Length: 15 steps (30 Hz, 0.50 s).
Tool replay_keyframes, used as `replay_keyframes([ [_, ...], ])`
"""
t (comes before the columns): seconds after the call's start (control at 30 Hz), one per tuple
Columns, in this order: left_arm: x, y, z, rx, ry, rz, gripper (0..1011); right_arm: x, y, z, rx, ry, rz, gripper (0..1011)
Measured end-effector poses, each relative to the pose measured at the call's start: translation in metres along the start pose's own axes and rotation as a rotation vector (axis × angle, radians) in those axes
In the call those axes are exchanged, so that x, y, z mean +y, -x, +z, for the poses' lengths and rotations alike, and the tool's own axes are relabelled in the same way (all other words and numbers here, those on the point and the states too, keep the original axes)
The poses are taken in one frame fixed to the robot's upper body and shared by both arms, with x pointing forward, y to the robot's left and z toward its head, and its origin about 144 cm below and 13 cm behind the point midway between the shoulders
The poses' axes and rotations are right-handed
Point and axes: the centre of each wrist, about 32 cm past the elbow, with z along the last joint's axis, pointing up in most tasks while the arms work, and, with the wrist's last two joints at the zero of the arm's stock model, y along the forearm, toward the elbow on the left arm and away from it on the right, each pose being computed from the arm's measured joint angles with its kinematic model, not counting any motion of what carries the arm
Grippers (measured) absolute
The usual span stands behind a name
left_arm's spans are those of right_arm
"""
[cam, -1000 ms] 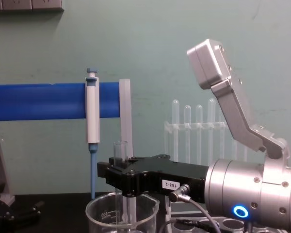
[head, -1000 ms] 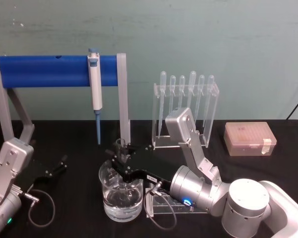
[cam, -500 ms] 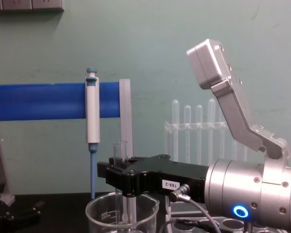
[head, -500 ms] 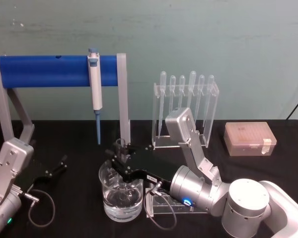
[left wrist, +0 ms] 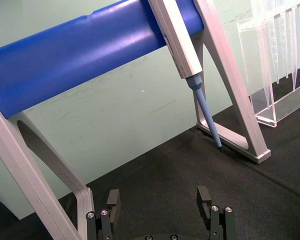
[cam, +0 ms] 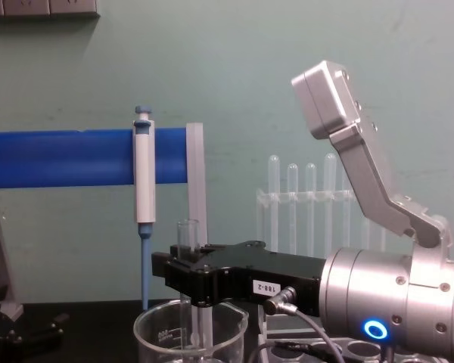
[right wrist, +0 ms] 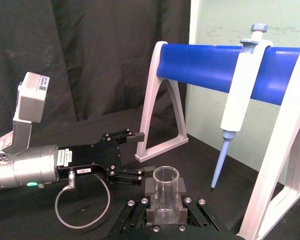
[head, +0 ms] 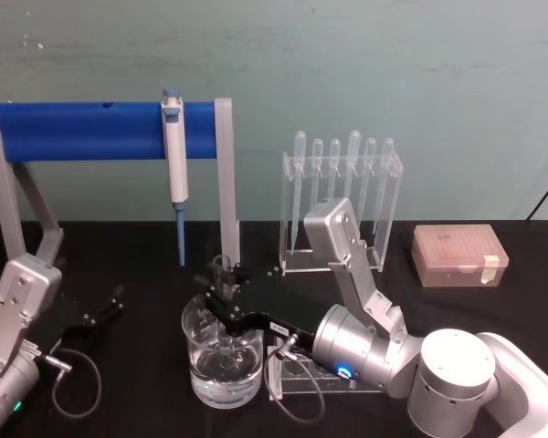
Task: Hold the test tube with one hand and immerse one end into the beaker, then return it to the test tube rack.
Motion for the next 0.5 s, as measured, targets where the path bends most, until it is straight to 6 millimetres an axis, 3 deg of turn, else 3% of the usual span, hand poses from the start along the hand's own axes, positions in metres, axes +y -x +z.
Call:
replay_keyframes([
  [0.5, 0.0, 0.0, 0.0, 0.0, 0.0, 0.0, 1000, 0.0, 0.0, 0.0, 0.0, 0.0, 0.0, 226],
])
